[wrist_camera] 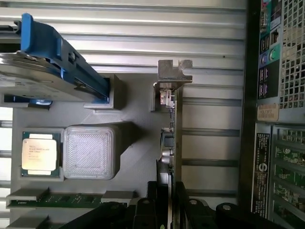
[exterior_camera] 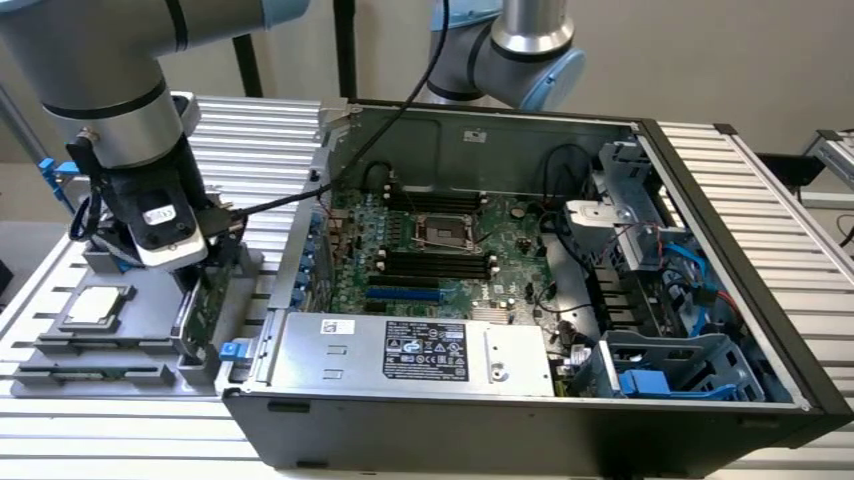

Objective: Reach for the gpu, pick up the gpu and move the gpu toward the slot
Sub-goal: 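Pick up the gpu and move the gpu toward the slot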

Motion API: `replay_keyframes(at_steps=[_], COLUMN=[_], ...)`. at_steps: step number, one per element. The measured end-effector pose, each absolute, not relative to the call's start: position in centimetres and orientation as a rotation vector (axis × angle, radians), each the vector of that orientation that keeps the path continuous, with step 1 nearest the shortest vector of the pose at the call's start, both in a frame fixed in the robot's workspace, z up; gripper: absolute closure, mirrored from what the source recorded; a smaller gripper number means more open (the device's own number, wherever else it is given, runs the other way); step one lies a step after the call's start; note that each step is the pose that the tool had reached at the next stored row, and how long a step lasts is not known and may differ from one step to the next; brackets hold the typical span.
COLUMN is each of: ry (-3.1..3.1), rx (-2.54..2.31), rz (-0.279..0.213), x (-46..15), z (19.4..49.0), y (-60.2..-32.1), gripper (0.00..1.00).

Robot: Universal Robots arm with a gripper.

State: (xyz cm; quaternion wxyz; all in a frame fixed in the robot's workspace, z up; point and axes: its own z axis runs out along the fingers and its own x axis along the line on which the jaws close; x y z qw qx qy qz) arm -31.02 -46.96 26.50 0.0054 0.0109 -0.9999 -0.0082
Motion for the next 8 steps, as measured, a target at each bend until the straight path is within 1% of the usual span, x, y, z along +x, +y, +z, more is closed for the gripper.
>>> replay_keyframes(at_steps=[8], ry=[-3.128], rx=[0.034], rz=[-0.026], x=[-30.3], z=[30.1], y=[-47.0], gripper=[0.74])
